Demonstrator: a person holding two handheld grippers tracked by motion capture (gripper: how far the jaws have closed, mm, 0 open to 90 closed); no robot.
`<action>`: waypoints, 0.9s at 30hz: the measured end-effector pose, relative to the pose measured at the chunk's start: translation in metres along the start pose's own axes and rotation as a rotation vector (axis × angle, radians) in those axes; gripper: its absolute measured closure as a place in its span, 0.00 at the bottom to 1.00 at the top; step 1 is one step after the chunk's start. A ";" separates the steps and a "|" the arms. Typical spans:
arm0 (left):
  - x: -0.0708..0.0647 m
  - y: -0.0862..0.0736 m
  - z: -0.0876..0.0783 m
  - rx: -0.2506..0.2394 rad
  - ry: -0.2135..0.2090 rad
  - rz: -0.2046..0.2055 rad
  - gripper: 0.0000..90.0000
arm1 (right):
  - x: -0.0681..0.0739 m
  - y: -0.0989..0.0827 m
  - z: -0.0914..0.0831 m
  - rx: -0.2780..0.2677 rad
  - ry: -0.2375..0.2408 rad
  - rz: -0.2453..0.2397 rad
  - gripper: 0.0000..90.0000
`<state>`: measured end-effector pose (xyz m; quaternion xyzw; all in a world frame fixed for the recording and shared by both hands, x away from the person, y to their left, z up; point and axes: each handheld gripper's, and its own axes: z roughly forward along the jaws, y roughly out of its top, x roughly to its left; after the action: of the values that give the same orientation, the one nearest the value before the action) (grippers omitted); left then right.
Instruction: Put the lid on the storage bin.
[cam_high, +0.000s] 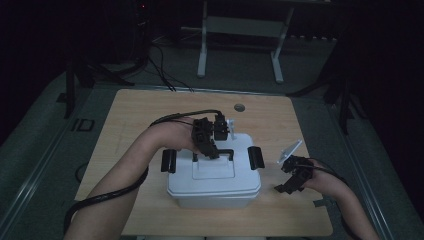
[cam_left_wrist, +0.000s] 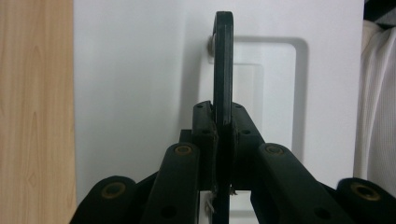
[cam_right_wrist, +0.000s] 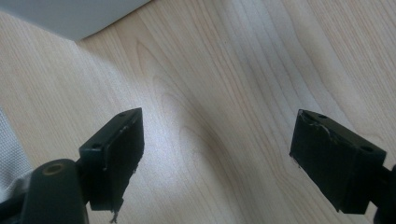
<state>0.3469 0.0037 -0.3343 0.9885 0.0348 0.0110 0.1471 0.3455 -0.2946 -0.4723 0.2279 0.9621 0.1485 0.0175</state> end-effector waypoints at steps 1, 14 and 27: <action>0.001 0.001 0.002 0.004 -0.003 0.002 0.93 | 0.000 0.000 0.000 -0.001 0.000 -0.002 0.19; 0.006 0.002 0.021 0.024 -0.025 0.004 0.93 | 0.001 0.000 0.004 0.006 0.001 -0.008 0.19; 0.008 0.004 0.030 0.035 -0.021 0.005 0.93 | 0.004 0.003 0.006 0.009 0.010 -0.014 0.19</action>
<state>0.3563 -0.0080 -0.3619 0.9910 0.0311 0.0005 0.1301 0.3440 -0.2886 -0.4772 0.2207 0.9644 0.1452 0.0126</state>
